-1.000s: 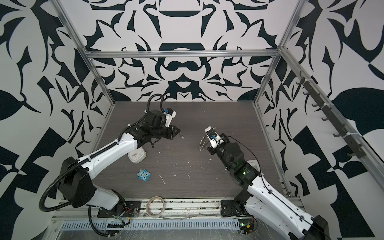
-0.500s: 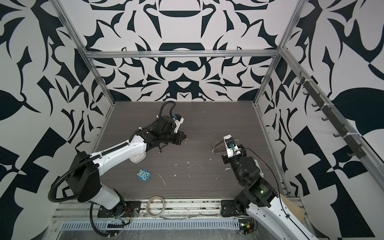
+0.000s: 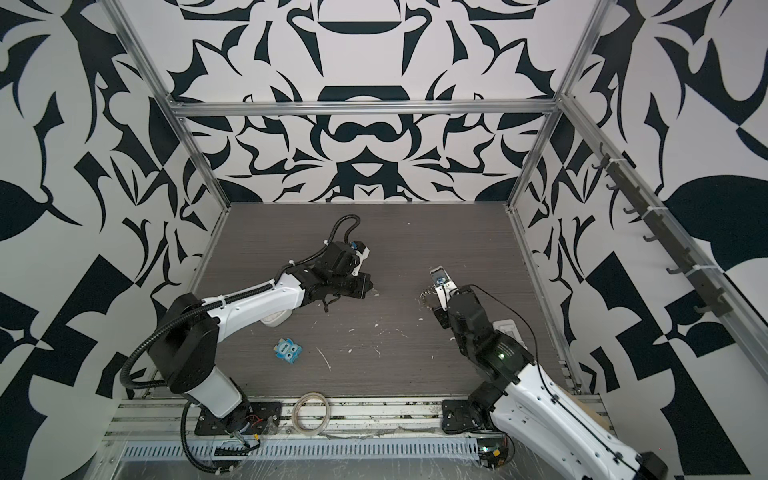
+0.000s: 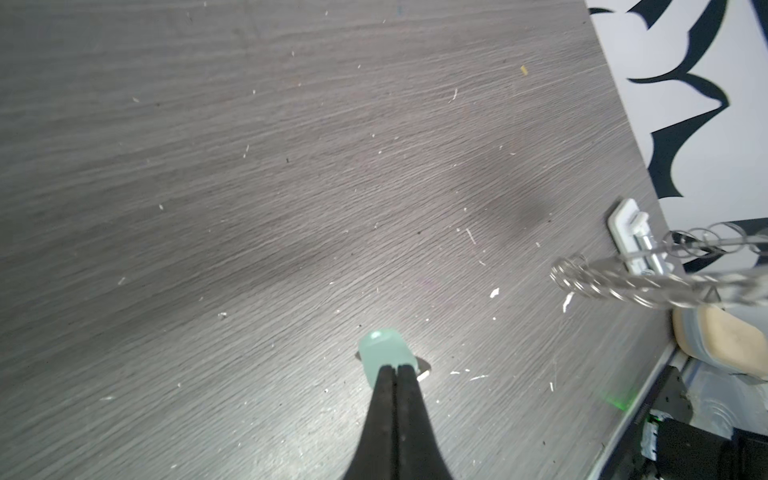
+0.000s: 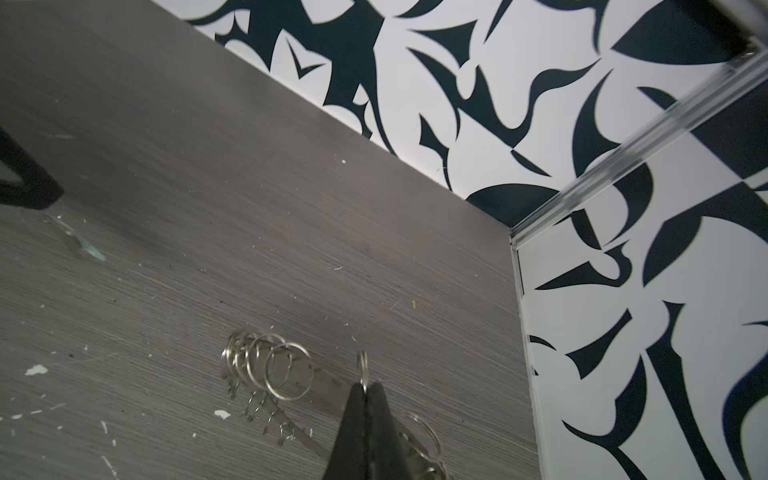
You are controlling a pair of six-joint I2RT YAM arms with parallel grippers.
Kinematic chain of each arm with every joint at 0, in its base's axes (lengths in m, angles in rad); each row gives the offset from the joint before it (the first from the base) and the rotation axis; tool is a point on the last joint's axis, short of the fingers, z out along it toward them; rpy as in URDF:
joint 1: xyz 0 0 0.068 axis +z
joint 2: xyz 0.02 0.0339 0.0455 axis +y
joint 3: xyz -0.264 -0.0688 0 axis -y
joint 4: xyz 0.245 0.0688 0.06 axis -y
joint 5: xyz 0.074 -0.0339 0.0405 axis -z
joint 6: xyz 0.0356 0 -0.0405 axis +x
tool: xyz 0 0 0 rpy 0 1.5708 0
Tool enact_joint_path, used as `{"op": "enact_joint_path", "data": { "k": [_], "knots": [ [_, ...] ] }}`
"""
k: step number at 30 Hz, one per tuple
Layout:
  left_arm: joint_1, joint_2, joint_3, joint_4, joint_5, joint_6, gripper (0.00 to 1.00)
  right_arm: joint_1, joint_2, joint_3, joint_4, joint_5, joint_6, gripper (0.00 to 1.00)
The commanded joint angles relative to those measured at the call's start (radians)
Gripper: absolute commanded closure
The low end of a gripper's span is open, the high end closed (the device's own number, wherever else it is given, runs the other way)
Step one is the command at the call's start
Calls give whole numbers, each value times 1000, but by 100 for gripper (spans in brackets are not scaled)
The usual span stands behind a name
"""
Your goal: Remove the keys from the keyring
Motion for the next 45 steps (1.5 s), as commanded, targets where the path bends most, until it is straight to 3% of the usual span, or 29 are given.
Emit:
{"op": "enact_joint_path", "data": {
  "k": [1, 4, 8, 16, 29, 40, 41, 44, 45],
  "knots": [
    [-3, 9, -10, 2, 13, -25, 100, -8, 120, 20, 156, 30, -17, 100],
    [-3, 12, 2, -8, 17, -24, 100, -60, 259, 59, 209, 9, -34, 100],
    [-2, 18, 23, -40, 18, -19, 100, -218, 405, 119, 263, -172, 9, 100],
    [3, 73, 65, -50, 19, -28, 100, -359, 712, 284, 294, -337, -20, 100],
    [27, 178, 161, -108, 11, -21, 100, -405, 986, 431, 264, -433, -5, 100],
    [47, 294, 243, -160, 26, -33, 100, -410, 1114, 530, 178, -461, 18, 100],
    [51, 305, 254, -168, 22, -35, 100, -412, 1117, 537, 171, -464, 20, 99],
    [64, 336, 286, -200, 17, -42, 100, -417, 1119, 556, 154, -476, 30, 81],
    [67, 346, 294, -207, 14, -44, 100, -418, 1118, 563, 147, -485, 33, 79]
  ]
}}
